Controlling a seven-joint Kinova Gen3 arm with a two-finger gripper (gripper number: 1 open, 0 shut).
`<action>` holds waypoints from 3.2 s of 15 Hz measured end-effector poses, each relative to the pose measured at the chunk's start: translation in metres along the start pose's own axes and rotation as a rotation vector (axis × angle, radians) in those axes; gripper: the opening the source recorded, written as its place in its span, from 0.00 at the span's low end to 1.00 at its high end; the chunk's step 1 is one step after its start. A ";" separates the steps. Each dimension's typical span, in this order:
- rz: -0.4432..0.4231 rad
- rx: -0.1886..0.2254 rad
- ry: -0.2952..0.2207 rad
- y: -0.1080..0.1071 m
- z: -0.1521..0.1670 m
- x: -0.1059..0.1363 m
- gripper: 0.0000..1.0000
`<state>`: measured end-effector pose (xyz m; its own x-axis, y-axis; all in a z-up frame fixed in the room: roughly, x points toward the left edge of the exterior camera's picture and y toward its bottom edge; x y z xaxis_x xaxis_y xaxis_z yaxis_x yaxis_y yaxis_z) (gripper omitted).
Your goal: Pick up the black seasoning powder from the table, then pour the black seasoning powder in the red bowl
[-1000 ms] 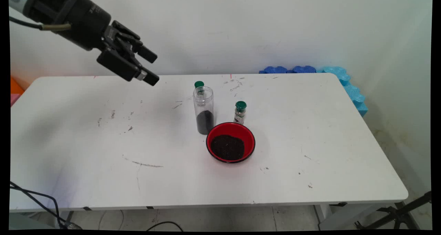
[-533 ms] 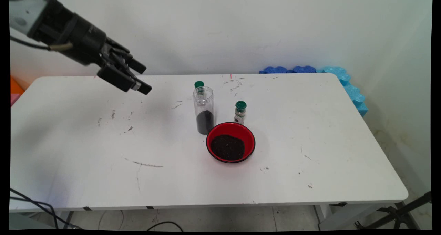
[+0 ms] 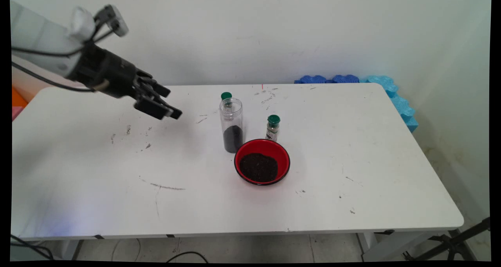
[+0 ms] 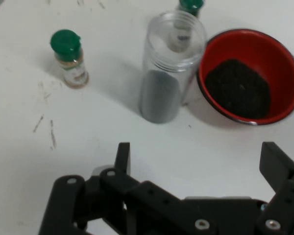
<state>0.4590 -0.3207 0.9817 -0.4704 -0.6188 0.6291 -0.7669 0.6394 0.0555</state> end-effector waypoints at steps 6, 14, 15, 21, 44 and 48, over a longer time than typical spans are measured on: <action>-0.011 0.027 0.054 -0.002 0.057 -0.016 1.00; 0.005 0.029 0.113 -0.007 0.123 -0.021 1.00; 0.010 0.027 0.120 -0.008 0.130 -0.021 1.00; 0.059 0.003 0.147 -0.009 0.163 -0.019 1.00; 0.131 0.007 0.094 -0.007 0.119 -0.014 0.00; 0.102 0.015 0.057 0.000 0.069 -0.011 0.00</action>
<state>0.4341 -0.3456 0.9218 -0.5214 -0.5233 0.6740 -0.7229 0.6906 -0.0229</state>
